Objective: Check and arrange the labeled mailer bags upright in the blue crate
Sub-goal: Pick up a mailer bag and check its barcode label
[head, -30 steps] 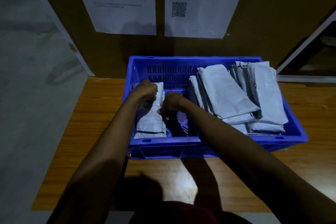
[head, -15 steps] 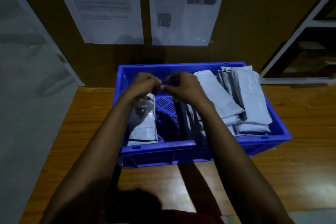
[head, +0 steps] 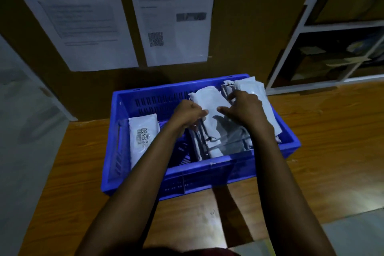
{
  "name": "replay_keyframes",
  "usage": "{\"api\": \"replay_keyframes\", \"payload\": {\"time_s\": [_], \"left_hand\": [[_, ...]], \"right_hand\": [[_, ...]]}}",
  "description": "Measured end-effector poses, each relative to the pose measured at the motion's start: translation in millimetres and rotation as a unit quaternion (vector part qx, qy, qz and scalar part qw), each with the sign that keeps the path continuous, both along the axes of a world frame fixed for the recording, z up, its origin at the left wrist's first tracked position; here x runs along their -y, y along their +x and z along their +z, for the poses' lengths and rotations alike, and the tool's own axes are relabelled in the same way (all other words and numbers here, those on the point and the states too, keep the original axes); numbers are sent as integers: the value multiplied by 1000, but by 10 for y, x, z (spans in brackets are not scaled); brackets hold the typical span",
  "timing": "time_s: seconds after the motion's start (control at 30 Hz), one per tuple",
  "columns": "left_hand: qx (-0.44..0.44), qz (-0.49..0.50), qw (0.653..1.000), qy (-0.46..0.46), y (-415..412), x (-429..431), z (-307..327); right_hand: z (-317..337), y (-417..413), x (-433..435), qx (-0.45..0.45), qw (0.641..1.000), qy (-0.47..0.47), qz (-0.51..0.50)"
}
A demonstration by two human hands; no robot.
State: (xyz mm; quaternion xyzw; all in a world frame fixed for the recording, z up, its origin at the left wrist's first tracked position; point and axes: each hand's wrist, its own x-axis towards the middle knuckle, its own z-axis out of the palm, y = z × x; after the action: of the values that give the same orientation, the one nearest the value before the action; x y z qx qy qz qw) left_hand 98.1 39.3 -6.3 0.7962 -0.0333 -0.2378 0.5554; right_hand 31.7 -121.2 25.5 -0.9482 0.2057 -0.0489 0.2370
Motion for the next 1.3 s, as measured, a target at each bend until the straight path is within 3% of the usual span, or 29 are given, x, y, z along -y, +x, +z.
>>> {"api": "replay_keyframes", "payload": {"time_s": [0.2, 0.47, 0.63, 0.8, 1.0, 1.2, 1.3], "left_hand": [[-24, 68, 997, -5, 26, 133, -113], [-154, 118, 969, -154, 47, -168, -109], [-121, 103, 960, -230, -25, -389, 48], [-67, 74, 982, -162, -10, -601, 167], [22, -79, 996, 26, 111, -836, 346], [26, -186, 981, 50, 195, -928, 417], [15, -200, 979, 48, 227, -995, 419]], "right_hand": [[-30, -22, -52, -27, 999, 24, -1], [-69, -69, -58, 25, 984, 175, 14], [-31, -74, -107, 73, 971, 223, 46], [-3, -7, -135, 114, 960, 254, 30], [31, 5, -95, 150, 941, 304, -21], [102, -36, 77, 48, 937, 345, 31], [88, -37, 200, 48, 917, 395, 30]]}}
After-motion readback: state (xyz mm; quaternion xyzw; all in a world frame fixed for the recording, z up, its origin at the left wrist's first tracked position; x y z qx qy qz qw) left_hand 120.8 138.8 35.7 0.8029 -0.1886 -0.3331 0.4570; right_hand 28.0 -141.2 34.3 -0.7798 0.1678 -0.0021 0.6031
